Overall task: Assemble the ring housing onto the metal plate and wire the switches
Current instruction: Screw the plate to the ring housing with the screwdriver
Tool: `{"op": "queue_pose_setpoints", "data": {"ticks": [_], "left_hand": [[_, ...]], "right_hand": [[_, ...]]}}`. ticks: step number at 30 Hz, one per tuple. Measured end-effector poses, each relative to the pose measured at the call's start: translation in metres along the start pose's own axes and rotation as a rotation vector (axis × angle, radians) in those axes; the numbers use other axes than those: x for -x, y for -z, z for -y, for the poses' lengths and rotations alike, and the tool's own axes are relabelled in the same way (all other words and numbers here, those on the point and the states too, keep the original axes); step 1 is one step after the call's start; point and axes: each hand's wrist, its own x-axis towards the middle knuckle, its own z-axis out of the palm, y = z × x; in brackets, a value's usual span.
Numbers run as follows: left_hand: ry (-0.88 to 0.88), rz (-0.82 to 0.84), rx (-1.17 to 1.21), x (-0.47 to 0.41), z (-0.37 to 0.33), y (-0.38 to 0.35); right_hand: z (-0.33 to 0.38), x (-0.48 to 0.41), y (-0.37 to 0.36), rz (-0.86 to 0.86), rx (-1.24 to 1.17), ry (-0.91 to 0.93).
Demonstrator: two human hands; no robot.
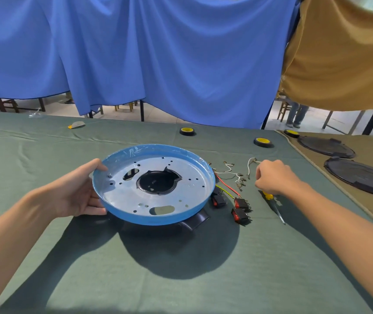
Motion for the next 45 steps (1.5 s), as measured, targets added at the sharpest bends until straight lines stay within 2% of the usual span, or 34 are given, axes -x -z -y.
{"op": "queue_pose_setpoints", "data": {"ticks": [13, 16, 18, 21, 23, 26, 28, 35, 41, 45], "left_hand": [[0.023, 0.118, 0.018, 0.007, 0.002, -0.012], [0.015, 0.17, 0.034, 0.007, 0.003, -0.016], [0.003, 0.199, 0.037, 0.005, 0.004, -0.017], [-0.011, 0.23, 0.025, 0.001, 0.004, -0.014], [-0.014, 0.254, 0.02, -0.003, 0.006, -0.011], [-0.012, 0.31, 0.023, -0.007, 0.008, -0.005], [0.003, 0.347, -0.007, -0.007, 0.006, -0.001], [-0.01, 0.364, -0.117, -0.014, -0.006, 0.005], [-0.032, 0.354, -0.084, -0.023, -0.004, 0.002], [-0.032, 0.356, -0.046, -0.027, 0.0, 0.003]], "right_hand": [[0.015, 0.006, 0.01, -0.044, -0.097, -0.107], [0.032, 0.002, 0.036, -0.167, -0.219, -0.009], [0.05, 0.005, 0.055, -0.244, -0.422, 0.088], [0.086, 0.016, 0.074, -0.195, -0.854, 0.255], [0.111, 0.024, 0.08, -0.138, -0.968, 0.358], [0.148, 0.034, 0.078, 0.02, -1.03, 0.515], [0.168, 0.037, 0.073, 0.064, -1.032, 0.583], [0.212, 0.036, 0.066, -0.026, -1.203, 0.691], [0.228, 0.03, 0.056, -0.204, -1.089, 0.772], [0.231, 0.028, 0.051, -0.218, -1.052, 0.808]]}}
